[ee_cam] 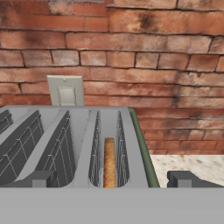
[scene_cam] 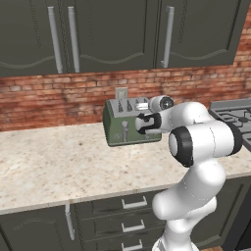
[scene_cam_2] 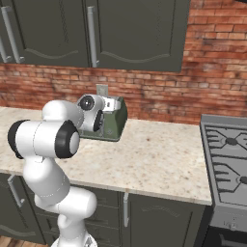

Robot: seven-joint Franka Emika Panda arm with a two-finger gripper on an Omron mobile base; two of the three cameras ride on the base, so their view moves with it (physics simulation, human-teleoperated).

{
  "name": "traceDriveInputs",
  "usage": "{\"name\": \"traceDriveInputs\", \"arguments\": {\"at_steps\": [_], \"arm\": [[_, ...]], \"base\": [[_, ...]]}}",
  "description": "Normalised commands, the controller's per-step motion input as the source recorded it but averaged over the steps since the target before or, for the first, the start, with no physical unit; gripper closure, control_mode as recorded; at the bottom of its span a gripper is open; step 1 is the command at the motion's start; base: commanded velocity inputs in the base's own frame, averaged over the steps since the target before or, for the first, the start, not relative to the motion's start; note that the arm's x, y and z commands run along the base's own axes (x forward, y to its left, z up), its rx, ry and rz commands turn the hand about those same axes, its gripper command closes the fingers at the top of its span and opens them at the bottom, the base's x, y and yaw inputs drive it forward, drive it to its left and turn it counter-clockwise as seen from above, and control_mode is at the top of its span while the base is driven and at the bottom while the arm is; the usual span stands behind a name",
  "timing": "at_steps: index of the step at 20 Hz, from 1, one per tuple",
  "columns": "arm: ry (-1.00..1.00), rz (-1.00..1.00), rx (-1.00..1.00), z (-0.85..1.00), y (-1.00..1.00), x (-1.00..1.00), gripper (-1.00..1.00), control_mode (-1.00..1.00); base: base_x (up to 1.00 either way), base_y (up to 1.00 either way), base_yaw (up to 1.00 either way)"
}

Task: Start the toaster. Once the lever pops up, take the bread to the plate on the dining counter.

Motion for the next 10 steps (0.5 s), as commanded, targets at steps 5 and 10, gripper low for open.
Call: {"name": "traceDriveInputs", "arguments": {"at_steps": [5, 10], "arm": [[0.0, 0.0, 0.0, 0.0, 0.0, 0.0, -1.0, -1.0], [0.0, 0.0, 0.0, 0.0, 0.0, 0.0, -1.0, -1.0]], "base": [[0.0, 0.0, 0.0], [0.0, 0.0, 0.0]]}}
